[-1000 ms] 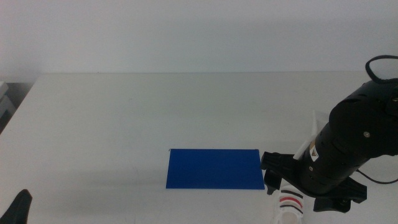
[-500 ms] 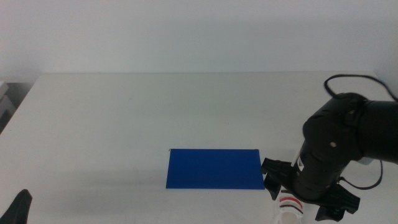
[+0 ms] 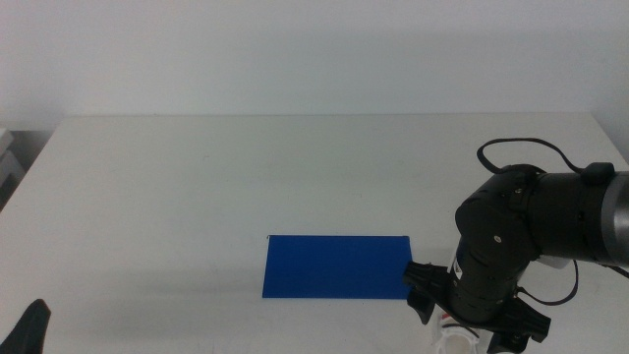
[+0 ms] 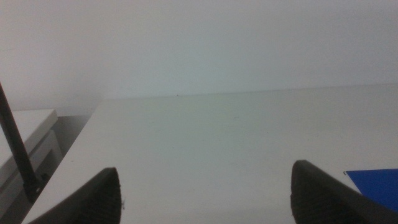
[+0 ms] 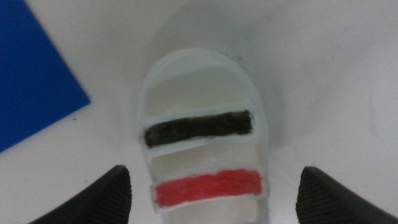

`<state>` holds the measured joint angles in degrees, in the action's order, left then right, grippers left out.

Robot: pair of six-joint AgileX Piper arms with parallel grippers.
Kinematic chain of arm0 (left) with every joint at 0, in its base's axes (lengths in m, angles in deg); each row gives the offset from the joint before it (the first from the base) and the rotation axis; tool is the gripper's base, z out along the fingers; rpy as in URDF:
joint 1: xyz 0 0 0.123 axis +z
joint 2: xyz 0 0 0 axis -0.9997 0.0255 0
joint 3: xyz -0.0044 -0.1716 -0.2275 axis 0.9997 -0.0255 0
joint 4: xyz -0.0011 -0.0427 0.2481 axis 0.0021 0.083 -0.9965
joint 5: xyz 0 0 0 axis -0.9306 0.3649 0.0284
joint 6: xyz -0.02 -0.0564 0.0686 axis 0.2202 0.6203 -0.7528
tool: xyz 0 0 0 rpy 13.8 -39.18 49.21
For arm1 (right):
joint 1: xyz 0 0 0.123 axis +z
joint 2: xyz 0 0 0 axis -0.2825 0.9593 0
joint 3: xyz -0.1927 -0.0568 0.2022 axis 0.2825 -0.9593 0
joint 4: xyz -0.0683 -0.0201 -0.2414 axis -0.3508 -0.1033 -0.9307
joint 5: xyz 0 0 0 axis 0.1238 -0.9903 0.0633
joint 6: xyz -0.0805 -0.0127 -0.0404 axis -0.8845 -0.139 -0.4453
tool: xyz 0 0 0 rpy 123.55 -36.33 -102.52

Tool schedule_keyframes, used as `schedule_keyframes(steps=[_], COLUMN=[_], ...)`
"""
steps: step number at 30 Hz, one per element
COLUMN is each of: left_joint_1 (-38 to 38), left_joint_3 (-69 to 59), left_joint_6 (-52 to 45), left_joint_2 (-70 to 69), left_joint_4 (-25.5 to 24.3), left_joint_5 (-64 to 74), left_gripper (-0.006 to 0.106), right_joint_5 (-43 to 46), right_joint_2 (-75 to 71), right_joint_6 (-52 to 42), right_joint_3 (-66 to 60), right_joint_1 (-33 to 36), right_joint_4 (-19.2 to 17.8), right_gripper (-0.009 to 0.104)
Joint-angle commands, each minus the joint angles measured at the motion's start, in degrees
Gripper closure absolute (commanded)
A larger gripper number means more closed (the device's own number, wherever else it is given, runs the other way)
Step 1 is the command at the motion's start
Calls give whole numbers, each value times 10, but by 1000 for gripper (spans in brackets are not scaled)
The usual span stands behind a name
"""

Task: Use one arm to grab the shoe from the table and place it on the mat.

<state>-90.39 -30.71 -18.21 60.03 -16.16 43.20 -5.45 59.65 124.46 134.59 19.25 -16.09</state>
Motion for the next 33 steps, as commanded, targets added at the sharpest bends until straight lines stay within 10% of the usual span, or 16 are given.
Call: schedule_keyframes(steps=[1, 14, 18, 33], left_joint_1=[-2, -2, -2, -2], left_joint_3=[-4, -4, -4, -4], left_joint_6=[3, 3, 3, 3], left_joint_2=[-8, -8, -8, -8], left_joint_4=[5, 5, 5, 5], left_joint_5=[-46, -46, -46, -46], left_gripper=[7, 7, 7, 7], right_joint_5=[5, 4, -1, -111], right_joint_2=[-21, -19, -27, -7], right_joint_6=[-1, -1, -40, -55], right_joint_3=[16, 16, 19, 181], right_joint_1=[0, 0, 0, 0], right_joint_4=[-10, 5, 5, -16], right_gripper=[15, 63, 98, 99])
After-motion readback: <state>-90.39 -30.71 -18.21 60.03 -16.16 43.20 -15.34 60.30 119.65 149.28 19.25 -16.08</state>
